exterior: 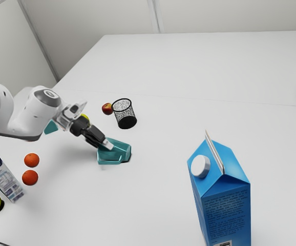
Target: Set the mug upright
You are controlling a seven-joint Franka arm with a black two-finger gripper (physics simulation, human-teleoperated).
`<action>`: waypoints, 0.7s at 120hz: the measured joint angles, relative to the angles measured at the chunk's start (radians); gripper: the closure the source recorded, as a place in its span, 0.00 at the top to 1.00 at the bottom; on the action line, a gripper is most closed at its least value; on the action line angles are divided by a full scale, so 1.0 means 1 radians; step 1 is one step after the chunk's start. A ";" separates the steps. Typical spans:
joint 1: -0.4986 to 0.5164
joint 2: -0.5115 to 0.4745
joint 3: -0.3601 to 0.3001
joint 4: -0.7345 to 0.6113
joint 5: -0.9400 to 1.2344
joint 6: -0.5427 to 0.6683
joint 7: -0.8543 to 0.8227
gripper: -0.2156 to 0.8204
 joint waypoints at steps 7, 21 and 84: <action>0.000 -0.002 0.000 0.001 -0.001 -0.002 0.007 0.26; -0.003 -0.009 0.000 0.002 -0.001 -0.005 0.020 0.15; -0.036 -0.188 -0.038 -0.049 0.106 0.048 0.016 0.05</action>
